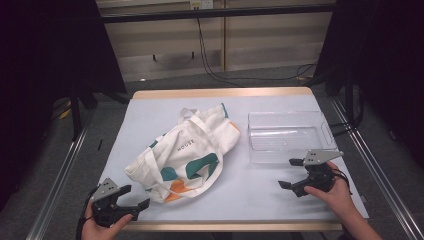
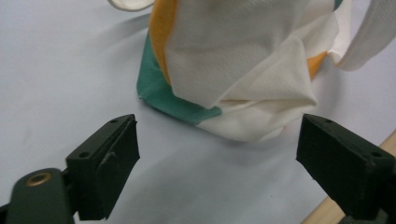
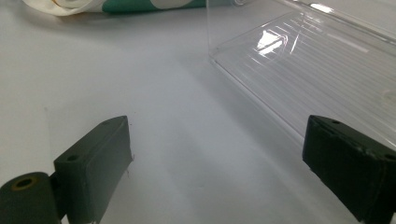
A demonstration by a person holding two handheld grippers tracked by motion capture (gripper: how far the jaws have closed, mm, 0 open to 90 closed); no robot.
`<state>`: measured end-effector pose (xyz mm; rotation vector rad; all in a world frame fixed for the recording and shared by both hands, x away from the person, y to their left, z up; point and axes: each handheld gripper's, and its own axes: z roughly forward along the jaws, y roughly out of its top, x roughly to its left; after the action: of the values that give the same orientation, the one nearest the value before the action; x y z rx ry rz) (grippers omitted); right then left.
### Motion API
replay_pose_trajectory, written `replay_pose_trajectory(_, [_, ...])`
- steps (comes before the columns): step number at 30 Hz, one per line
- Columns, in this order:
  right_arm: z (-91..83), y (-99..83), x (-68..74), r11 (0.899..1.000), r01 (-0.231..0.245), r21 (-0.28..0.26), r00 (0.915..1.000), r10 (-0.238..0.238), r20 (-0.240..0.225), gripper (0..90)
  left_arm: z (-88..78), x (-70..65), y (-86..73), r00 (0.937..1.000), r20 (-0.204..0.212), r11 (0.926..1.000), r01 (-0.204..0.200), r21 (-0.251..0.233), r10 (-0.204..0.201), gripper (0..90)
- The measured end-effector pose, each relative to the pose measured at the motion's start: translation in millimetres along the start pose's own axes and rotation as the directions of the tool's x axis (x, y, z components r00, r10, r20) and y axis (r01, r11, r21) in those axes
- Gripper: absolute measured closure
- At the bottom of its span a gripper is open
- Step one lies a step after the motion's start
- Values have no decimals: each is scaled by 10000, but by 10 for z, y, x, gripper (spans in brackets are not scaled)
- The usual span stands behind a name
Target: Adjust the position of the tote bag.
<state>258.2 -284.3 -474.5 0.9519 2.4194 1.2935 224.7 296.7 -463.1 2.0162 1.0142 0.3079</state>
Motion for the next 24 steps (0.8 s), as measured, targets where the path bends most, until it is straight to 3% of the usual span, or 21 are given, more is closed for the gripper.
replay_pose_trajectory(7, [18, 9, 10, 10000, 22, 32, 10000, -21, -8, 73, 6, -60, 29, 9994, 343, 9999, -108, -25, 109, 310])
replay_pose_trajectory(13, [30, 22, 8, 10000, 56, 4, 10000, -56, 14, 72, 18, -150, 44, 9981, 527, 9994, -335, 37, 332, 589])
replay_pose_trajectory(18, [47, 52, 33, 10000, 85, -46, 10000, -85, -30, 72, 58, -246, 84, 9953, 749, 9980, -626, 82, 618, 754])
replay_pose_trajectory(21, [77, 98, 67, 9999, 75, -80, 9999, -76, -104, 74, 113, -284, 91, 9938, 913, 9978, -651, 127, 636, 805])
replay_pose_trajectory(24, [152, 187, 145, 9996, 286, -60, 9994, -287, -176, 86, 155, -281, 95, 9948, 803, 9978, -641, 173, 625, 822])
